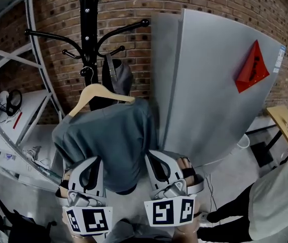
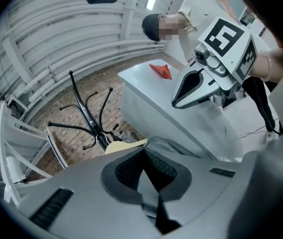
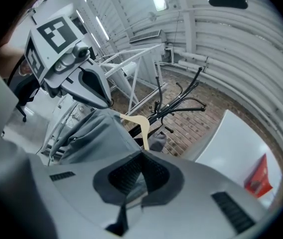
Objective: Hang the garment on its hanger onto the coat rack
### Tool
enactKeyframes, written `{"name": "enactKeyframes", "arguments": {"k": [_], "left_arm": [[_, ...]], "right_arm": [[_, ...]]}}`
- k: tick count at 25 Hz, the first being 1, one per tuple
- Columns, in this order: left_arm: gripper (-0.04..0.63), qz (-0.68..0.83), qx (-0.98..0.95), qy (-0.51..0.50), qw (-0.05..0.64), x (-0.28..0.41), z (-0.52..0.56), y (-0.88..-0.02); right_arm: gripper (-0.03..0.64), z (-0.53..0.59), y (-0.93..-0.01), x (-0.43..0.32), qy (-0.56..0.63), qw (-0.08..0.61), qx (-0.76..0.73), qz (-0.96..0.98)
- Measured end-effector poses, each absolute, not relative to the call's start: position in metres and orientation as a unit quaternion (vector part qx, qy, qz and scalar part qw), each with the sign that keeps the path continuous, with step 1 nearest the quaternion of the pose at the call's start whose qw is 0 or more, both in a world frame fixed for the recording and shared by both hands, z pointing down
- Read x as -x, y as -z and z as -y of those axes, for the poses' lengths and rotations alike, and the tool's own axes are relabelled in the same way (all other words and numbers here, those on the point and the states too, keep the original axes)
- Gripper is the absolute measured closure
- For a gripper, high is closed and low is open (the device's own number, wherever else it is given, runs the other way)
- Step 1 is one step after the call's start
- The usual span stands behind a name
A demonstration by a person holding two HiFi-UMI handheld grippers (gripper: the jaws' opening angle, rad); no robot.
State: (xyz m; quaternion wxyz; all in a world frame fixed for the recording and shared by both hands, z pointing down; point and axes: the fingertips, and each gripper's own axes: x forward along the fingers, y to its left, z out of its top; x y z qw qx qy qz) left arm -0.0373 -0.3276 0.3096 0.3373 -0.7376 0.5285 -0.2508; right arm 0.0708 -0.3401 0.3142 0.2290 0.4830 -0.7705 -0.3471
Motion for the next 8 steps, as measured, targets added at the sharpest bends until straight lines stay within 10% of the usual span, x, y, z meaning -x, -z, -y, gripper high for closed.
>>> {"name": "enactKeyframes", "arguments": {"k": [8], "left_arm": [[0.591, -0.486, 0.763, 0.254, 0.343, 0.0277, 0.334, -0.3146]], "right_arm": [[0.595, 0.3432, -0.313, -0.07, 0.341, 0.23, -0.503, 0.76]]}}
